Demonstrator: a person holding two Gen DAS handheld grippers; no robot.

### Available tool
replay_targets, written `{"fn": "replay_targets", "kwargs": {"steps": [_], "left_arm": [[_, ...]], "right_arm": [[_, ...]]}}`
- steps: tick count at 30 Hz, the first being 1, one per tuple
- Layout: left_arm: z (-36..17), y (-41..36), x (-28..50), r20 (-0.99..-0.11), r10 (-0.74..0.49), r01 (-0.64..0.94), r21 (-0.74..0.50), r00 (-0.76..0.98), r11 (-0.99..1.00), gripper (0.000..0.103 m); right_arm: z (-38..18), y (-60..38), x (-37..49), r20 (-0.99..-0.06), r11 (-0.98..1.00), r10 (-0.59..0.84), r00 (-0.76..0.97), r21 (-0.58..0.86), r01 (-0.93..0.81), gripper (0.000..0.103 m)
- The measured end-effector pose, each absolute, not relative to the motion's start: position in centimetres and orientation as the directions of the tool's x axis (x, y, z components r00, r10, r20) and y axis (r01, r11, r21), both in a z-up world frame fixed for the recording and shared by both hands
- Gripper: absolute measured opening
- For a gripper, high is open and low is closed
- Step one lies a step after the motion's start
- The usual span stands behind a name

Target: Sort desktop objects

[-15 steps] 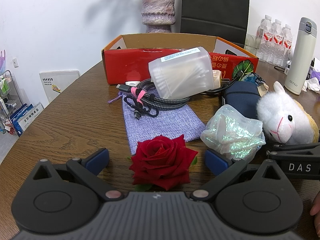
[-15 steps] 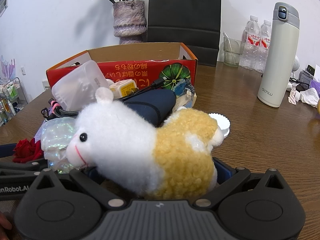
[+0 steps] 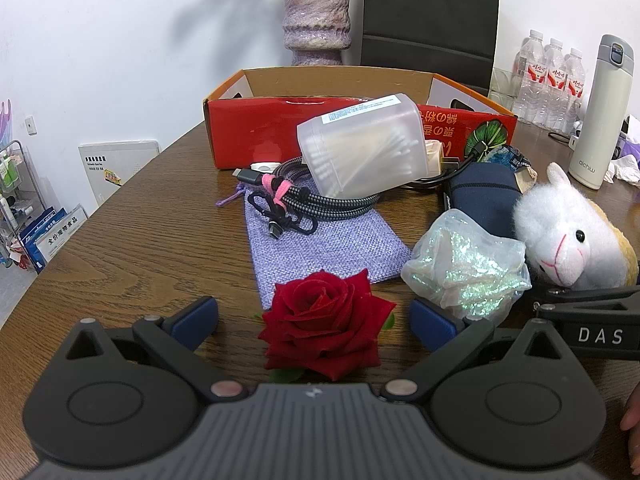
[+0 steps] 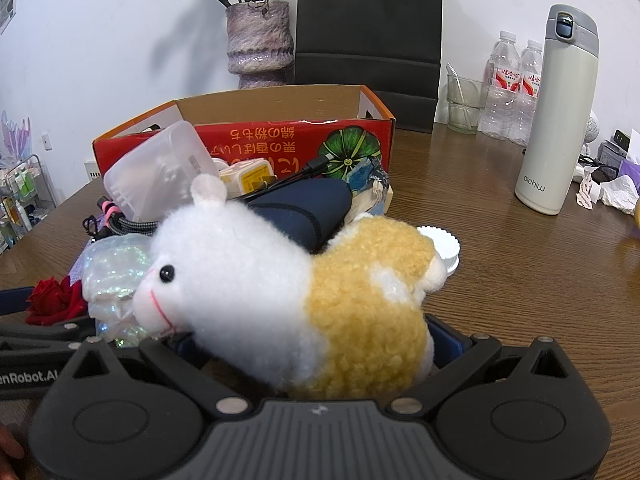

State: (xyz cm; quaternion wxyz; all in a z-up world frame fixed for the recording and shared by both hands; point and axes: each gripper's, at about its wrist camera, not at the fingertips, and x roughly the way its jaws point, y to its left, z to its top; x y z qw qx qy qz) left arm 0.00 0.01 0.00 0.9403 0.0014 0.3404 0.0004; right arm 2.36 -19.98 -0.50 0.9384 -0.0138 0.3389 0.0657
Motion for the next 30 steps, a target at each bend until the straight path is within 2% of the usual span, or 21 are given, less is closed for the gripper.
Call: {"fn": "replay_targets", "kwargs": {"steps": [30], "left_arm": [[0.1, 0.1, -1.0, -0.63, -0.008, 0.012, 0.002, 0.777, 1.0, 0.103]], "right_arm": [[-0.1, -20.5, 0.6, -0.641, 0.992, 0.103, 0.761, 0.013, -0.124, 0.103]]}}
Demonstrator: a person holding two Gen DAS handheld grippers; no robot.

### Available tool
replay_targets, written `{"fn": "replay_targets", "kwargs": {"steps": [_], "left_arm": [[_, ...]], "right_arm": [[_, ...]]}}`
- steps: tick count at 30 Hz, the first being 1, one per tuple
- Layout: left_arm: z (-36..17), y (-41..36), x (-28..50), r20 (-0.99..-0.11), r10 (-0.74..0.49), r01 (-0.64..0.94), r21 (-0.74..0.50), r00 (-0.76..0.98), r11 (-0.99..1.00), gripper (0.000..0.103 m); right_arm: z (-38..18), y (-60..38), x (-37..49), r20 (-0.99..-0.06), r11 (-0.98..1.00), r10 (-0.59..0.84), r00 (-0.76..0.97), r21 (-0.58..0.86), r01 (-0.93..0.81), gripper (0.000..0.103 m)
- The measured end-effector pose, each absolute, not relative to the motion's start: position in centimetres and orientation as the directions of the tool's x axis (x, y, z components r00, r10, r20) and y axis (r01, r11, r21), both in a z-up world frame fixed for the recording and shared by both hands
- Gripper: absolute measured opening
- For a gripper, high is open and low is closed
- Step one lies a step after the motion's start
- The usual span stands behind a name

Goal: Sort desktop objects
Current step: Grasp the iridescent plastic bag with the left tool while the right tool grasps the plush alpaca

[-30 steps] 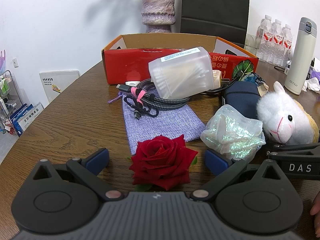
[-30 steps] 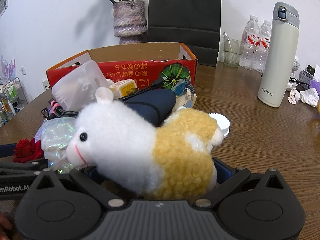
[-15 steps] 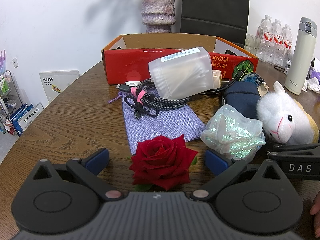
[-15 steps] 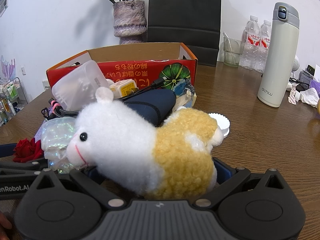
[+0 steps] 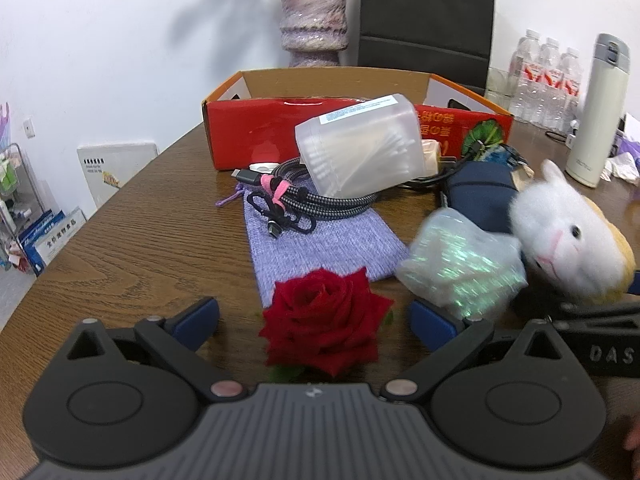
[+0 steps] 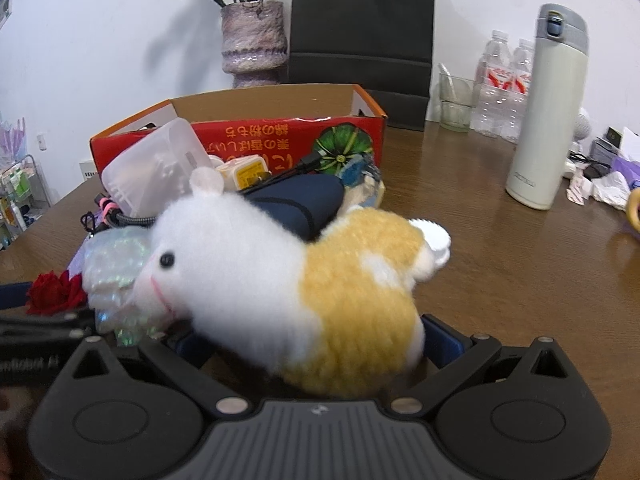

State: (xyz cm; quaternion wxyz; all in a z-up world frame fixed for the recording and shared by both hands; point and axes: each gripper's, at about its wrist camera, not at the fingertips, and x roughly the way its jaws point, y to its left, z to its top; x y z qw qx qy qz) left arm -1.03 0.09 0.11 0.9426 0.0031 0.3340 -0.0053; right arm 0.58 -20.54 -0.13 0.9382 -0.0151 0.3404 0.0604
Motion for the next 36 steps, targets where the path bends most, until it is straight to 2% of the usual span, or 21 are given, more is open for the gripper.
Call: {"fn": "replay_targets", "kwargs": {"steps": [5, 8, 12, 15, 18, 19, 21, 22, 25, 28, 30, 32, 33, 34, 36], "left_arm": [[1.4, 0.6, -6.0, -0.519, -0.146, 0.113, -0.095, 0.842, 0.989, 0.103], [2.8, 0.4, -6.8, -0.481, -0.19, 0.164, -0.096, 0.856, 0.982, 0.103], [4.2, -1.0, -5.4, -0.402, -0.286, 0.271, -0.094, 0.87, 0.958, 0.103], [4.0, -2.1, -2.5, -0.457, -0.285, 0.279, -0.083, 0.843, 0.957, 0.103], [3.7, -1.7, -0.5, -0.512, -0.321, 0.277, -0.163, 0.797, 0.947, 0.093], [3.5, -1.5, -0.2, -0.514, -0.339, 0.285, -0.184, 0.788, 0.941, 0.085], [3.2, -1.4, 0.2, -0.528, -0.355, 0.296, -0.195, 0.772, 0.935, 0.063], [2.9, -1.4, 0.5, -0.547, -0.353, 0.294, -0.197, 0.759, 0.935, 0.049], [2.6, -0.8, 0.3, -0.546, -0.373, 0.292, -0.232, 0.75, 0.928, 0.045], [2.9, -0.6, 0.0, -0.521, -0.404, 0.322, -0.245, 0.752, 0.915, 0.034], [3.1, -0.7, -0.1, -0.511, -0.403, 0.321, -0.245, 0.759, 0.915, 0.028], [3.4, -0.7, -0.2, -0.499, -0.399, 0.312, -0.251, 0.77, 0.916, 0.025], [3.7, -0.6, -0.3, -0.49, -0.395, 0.306, -0.253, 0.777, 0.918, 0.025], [4.0, -0.4, -0.5, -0.48, -0.394, 0.305, -0.254, 0.784, 0.918, 0.023], [4.6, 0.1, -0.9, -0.455, -0.394, 0.306, -0.257, 0.799, 0.917, 0.01]], "right_arm": [[0.8, -22.5, -3.0, -0.643, 0.973, 0.197, 0.741, 0.034, -0.229, 0.103], [2.6, -24.3, -5.3, -0.533, 0.959, 0.261, 0.805, 0.047, -0.28, 0.102], [4.5, -24.4, -5.3, -0.439, 0.96, 0.238, 0.866, -0.03, -0.279, 0.101], [5.0, -24.8, -3.3, -0.432, 0.97, 0.211, 0.877, -0.016, -0.241, 0.088], [4.9, -24.7, -2.2, -0.446, 0.973, 0.197, 0.873, -0.018, -0.228, 0.087], [5.0, -24.8, -2.2, -0.448, 0.97, 0.215, 0.868, -0.001, -0.241, 0.087], [4.8, -25.2, -2.2, -0.456, 0.957, 0.277, 0.846, 0.05, -0.286, 0.087], [4.8, -25.2, -2.2, -0.456, 0.957, 0.277, 0.846, 0.05, -0.286, 0.087], [4.5, -25.5, -0.9, -0.473, 0.956, 0.292, 0.831, 0.118, -0.269, 0.087], [4.5, -26.4, 0.8, -0.489, 0.961, 0.267, 0.83, 0.201, -0.191, 0.087], [4.1, -26.6, 2.7, -0.537, 0.962, 0.241, 0.808, 0.244, -0.125, 0.086], [3.2, -26.2, 4.6, -0.606, 0.963, 0.229, 0.762, 0.257, -0.086, 0.08], [2.5, -26.1, 5.2, -0.625, 0.961, 0.23, 0.746, 0.265, -0.074, 0.07], [2.5, -26.1, 5.2, -0.625, 0.961, 0.23, 0.746, 0.265, -0.074, 0.055], [1.7, -26.2, 5.6, -0.637, 0.954, 0.245, 0.731, 0.294, -0.064, 0.052]]}}
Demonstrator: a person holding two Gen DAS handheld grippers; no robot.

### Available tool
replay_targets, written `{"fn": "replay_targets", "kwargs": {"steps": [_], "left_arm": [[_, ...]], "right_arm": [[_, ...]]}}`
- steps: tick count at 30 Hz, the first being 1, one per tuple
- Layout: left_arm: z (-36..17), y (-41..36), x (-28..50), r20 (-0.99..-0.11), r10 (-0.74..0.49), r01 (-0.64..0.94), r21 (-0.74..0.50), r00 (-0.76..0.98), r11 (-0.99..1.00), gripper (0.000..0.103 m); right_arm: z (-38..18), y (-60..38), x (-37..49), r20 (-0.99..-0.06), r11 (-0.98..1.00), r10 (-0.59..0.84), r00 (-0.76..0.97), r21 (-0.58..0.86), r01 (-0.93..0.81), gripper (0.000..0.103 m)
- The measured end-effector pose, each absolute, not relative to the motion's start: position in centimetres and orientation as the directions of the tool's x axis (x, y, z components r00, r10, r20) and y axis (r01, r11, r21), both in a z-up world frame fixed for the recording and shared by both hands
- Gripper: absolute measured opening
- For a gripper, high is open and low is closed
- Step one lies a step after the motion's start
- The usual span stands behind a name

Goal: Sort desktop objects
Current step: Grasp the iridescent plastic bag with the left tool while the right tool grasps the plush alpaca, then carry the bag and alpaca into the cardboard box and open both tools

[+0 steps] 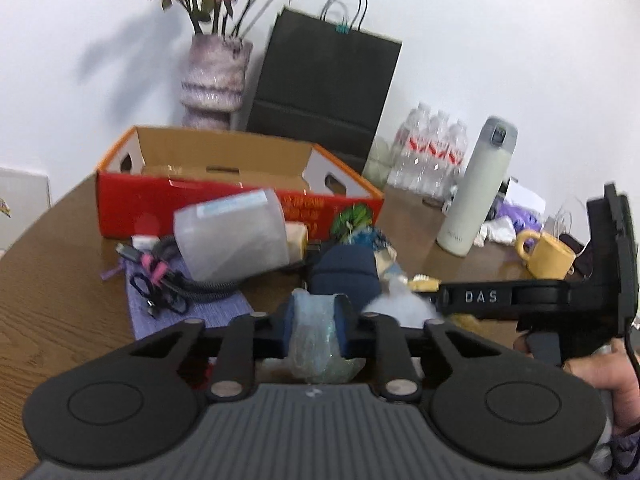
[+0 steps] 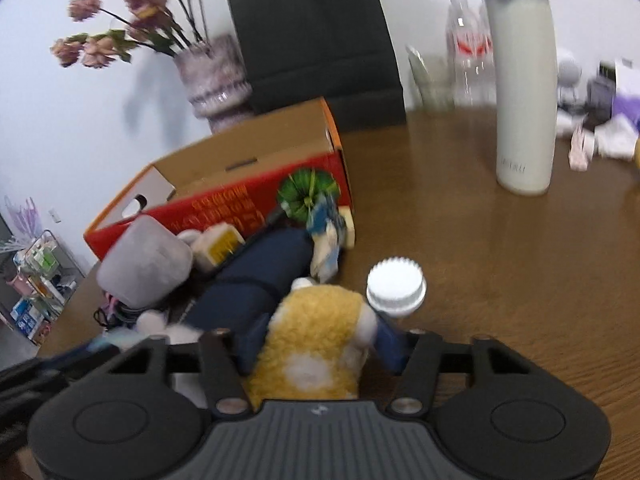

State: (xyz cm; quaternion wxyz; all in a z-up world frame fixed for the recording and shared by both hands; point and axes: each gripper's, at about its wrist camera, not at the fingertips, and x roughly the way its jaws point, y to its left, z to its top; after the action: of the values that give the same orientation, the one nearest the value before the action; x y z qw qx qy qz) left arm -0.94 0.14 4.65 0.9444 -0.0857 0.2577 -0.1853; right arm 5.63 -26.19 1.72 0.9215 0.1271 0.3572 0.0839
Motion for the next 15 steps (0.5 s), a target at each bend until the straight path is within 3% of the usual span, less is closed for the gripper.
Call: {"fn": "replay_targets", "kwargs": {"steps": [4, 9, 15], "left_arm": [[5.4, 1.4, -1.6, -0.425, -0.396, 0.295, -0.283, 0.814, 0.912, 0.006], [6.5, 1.4, -2.2, -0.401, -0.395, 0.3, -0.279, 0.827, 0.912, 0.005], [10.2, 3.1, -1.9, -0.304, -0.424, 0.318, -0.341, 0.853, 0.885, 0.005]], "right_arm": [[3.5, -26.7, 3.3, -0.597, 0.954, 0.251, 0.762, 0.287, -0.089, 0.043], [6.4, -28.1, 1.0, -0.52, 0.963, 0.203, 0.83, 0.259, -0.074, 0.043], [10.8, -28.9, 0.8, -0.413, 0.961, 0.214, 0.886, 0.25, -0.115, 0.043]]}}
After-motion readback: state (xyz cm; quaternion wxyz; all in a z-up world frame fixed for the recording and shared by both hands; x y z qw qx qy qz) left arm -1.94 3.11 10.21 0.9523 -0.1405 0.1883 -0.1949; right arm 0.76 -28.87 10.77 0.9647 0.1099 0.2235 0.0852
